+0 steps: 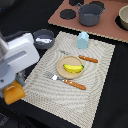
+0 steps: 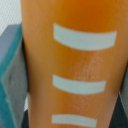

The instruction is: Interact with the objects in diverse but meaningful ways.

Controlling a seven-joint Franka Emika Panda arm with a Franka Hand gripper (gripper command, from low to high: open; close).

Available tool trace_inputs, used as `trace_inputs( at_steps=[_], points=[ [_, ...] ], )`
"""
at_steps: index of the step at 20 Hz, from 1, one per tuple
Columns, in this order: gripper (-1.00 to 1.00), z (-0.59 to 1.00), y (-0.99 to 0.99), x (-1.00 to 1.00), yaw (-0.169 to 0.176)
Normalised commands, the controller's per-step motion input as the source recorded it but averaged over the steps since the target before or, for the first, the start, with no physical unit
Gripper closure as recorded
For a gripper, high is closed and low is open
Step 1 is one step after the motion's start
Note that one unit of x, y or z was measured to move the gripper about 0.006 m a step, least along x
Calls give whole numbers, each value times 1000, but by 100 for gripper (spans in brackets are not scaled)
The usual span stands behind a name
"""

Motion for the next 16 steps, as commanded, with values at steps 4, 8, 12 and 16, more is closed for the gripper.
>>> trace_inputs(
  at_steps=[4,8,12,16],
  points=[
    [100,98,0,1000,0],
    [100,82,0,1000,0],
    [100,11,0,1000,0],
    [100,0,0,1000,0]
  ],
)
